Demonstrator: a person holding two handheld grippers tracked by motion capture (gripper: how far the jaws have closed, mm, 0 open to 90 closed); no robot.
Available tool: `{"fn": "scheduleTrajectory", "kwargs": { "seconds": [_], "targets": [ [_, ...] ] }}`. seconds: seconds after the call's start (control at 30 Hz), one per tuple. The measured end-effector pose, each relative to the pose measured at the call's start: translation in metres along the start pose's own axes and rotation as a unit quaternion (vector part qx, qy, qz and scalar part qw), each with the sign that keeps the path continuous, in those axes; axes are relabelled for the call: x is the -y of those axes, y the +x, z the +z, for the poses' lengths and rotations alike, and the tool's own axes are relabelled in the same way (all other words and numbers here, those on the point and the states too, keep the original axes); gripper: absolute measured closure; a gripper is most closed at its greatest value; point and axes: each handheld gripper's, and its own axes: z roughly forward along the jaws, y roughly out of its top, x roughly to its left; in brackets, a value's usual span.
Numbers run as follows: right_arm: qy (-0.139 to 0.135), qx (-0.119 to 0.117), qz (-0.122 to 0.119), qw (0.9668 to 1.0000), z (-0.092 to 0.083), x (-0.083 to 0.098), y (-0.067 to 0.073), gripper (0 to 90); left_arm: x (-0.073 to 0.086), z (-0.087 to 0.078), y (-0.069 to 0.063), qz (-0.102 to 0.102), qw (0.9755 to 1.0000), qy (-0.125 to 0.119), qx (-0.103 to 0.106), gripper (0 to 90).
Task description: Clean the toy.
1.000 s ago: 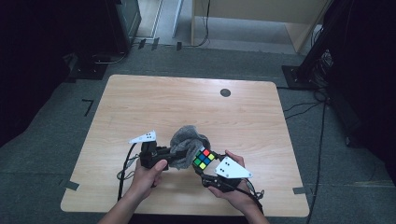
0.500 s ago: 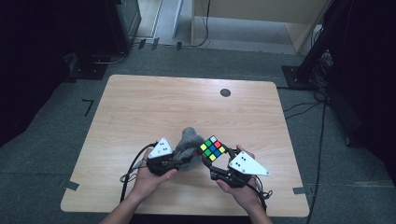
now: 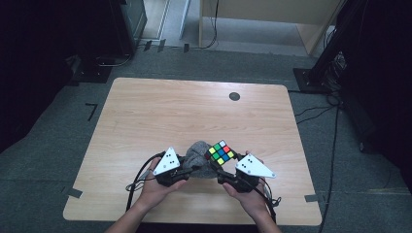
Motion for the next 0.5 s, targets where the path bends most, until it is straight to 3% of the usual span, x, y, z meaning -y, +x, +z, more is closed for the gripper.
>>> {"fn": "scheduleTrajectory", "kwargs": {
  "seconds": [0.13, 0.27, 0.33, 0.43, 0.5],
  "targets": [
    [-0.008, -0.029, 0.002, 0.9996, 0.001, -0.003, 0.010, 34.5, 0.001, 0.008, -0.011, 0.022, 0.9996, 0.011, 0.015, 68.7],
    [-0.006, -0.046, 0.005, 0.9989, 0.004, -0.002, 0.016, 34.4, 0.001, 0.011, -0.017, 0.027, 0.9993, 0.011, 0.025, 68.1],
    [-0.004, -0.040, 0.015, 0.9991, 0.003, -0.001, 0.012, 34.5, 0.000, 0.006, -0.011, 0.011, 0.9997, 0.004, 0.023, 68.3],
    [0.001, -0.011, 0.021, 0.9997, 0.002, 0.000, 0.002, 34.5, -0.001, 0.001, -0.004, 0.001, 1.0000, -0.004, 0.006, 68.5],
    [0.001, -0.003, 0.029, 0.9996, 0.000, -0.001, -0.002, 34.5, 0.000, 0.001, -0.002, -0.004, 1.0000, -0.004, -0.001, 68.7]
  ]
}}
